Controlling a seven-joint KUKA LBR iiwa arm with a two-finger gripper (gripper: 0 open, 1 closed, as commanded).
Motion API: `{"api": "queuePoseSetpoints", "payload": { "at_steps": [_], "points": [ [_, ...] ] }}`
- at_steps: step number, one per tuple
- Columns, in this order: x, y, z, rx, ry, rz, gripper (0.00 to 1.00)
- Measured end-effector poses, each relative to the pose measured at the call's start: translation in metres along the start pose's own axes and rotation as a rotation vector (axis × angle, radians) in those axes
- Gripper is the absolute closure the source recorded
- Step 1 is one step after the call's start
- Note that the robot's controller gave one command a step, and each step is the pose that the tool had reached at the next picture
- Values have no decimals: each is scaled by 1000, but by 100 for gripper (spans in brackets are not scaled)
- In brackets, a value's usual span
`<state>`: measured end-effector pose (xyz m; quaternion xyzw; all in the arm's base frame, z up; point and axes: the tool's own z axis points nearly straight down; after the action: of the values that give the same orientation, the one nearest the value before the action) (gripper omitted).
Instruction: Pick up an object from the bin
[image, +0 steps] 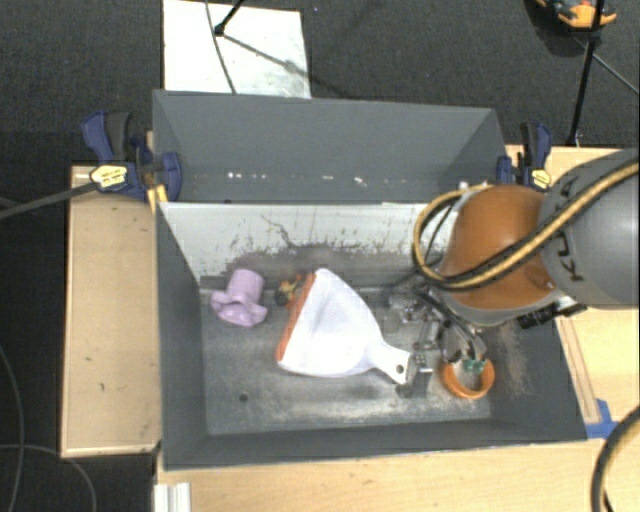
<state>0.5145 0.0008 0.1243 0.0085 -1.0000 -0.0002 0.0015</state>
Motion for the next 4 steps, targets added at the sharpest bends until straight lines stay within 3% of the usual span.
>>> {"api": "queuePoseSetpoints", "payload": {
  "at_steps": [1, 2, 3, 4],
  "points": [
    [2, 0, -15, 0, -8, 63, 0],
    [5, 21, 53, -1, -15, 198, 0],
    [13, 28, 53, -1, -9, 234, 100],
    [13, 28, 53, -2, -9, 235, 100]
  ]
}}
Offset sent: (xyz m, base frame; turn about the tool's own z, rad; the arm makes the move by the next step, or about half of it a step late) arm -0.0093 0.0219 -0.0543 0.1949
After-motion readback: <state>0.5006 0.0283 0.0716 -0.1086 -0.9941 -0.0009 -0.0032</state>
